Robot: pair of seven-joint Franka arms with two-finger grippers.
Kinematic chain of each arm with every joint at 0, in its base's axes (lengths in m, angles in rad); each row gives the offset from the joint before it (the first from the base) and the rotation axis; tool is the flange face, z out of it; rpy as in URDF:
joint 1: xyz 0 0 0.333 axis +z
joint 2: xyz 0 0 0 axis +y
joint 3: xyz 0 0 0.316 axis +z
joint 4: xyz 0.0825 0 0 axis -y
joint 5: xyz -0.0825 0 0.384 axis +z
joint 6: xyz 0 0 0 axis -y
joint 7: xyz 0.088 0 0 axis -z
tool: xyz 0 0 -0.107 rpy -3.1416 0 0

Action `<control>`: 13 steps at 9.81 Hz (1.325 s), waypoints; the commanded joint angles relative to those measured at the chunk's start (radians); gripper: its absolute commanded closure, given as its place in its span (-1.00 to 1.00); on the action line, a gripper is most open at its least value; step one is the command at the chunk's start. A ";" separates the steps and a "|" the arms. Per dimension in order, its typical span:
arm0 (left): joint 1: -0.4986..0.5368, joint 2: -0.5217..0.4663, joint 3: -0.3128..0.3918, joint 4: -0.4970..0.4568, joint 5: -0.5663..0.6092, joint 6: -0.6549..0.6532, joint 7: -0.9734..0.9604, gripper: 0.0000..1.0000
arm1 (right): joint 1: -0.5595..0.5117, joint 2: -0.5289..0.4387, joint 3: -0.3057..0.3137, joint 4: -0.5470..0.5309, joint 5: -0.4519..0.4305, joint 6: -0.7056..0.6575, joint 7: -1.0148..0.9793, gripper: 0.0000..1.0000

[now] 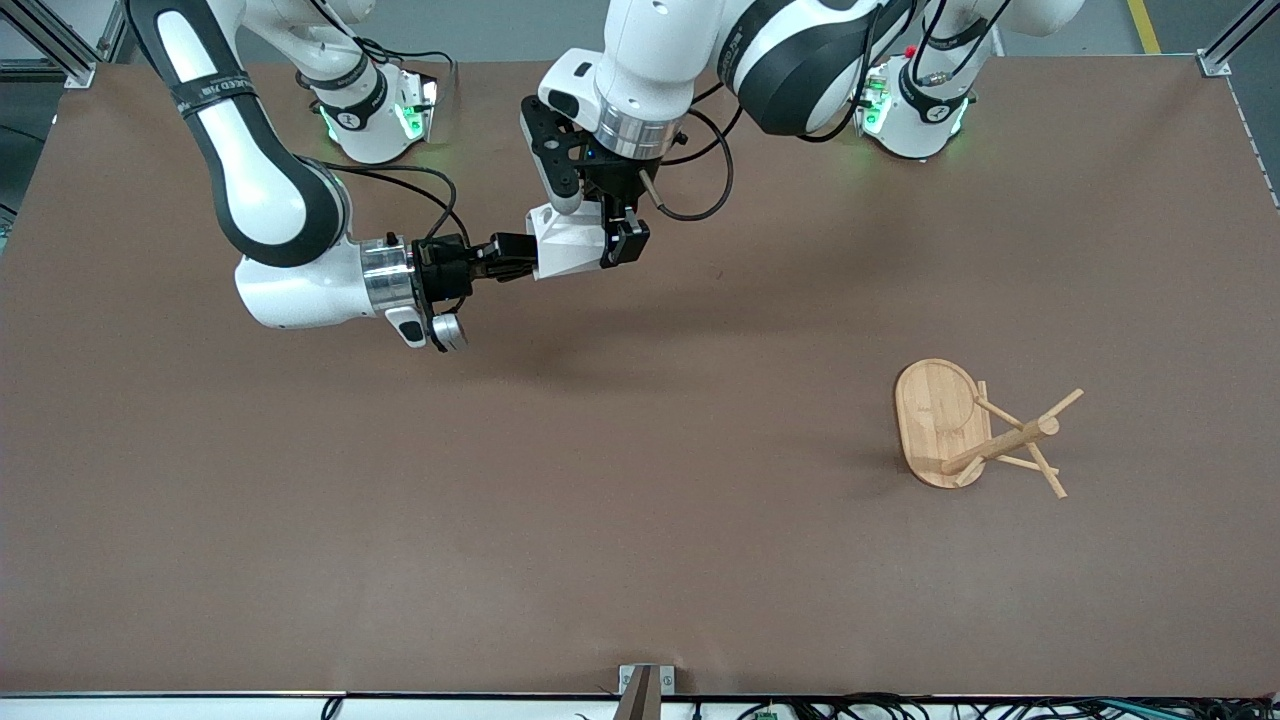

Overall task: Hang cup on rack
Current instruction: 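Grasp the cup with the left gripper from the right gripper, then carry the cup toward the rack while the right gripper releases and withdraws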

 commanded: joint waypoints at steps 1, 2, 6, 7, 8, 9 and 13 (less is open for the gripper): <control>0.001 0.034 -0.009 0.003 -0.002 0.011 -0.005 0.94 | -0.015 -0.027 0.015 -0.006 0.039 0.002 -0.002 -1.00; 0.004 0.029 -0.006 0.003 -0.003 0.006 -0.006 0.94 | -0.022 -0.032 0.012 -0.006 0.037 -0.005 -0.003 -1.00; 0.105 0.017 -0.004 0.002 -0.005 -0.037 0.010 0.96 | -0.049 -0.071 -0.127 0.017 -0.175 -0.120 0.041 -1.00; 0.133 0.011 -0.004 0.002 -0.009 -0.058 0.003 0.97 | -0.049 -0.087 -0.178 0.037 -0.267 -0.148 0.073 -1.00; 0.168 -0.003 -0.003 0.003 -0.014 -0.110 -0.014 0.98 | -0.049 -0.119 -0.244 0.052 -0.367 -0.148 0.104 -1.00; 0.225 -0.015 -0.003 0.003 -0.012 -0.173 -0.029 0.98 | -0.049 -0.131 -0.306 0.081 -0.447 -0.148 0.185 -1.00; 0.333 -0.019 0.005 0.005 -0.011 -0.200 -0.312 0.99 | -0.047 -0.137 -0.376 0.299 -1.076 -0.131 0.501 -1.00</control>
